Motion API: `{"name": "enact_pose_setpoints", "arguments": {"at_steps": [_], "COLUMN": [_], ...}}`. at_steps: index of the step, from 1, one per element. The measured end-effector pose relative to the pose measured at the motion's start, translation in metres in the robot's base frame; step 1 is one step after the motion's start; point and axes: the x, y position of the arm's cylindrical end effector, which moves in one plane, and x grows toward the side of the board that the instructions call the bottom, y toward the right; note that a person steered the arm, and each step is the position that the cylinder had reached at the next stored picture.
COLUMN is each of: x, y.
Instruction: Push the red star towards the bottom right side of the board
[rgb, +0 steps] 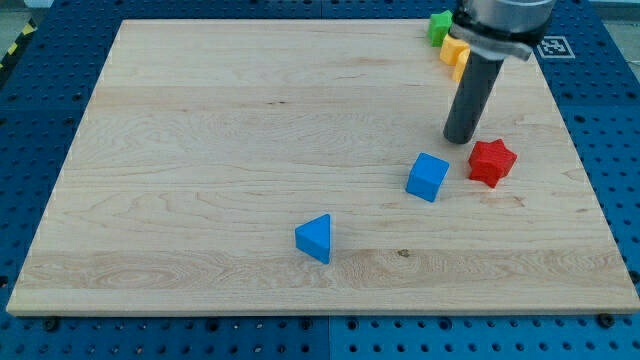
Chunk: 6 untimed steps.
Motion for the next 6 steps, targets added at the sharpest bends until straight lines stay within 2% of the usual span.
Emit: {"name": "enact_pose_setpoints", "arguments": {"at_steps": [1,2,3,6], "x": [0.018,0.042,0.048,0.056], "y": [0.03,0.032,0.031,-0.012]}}
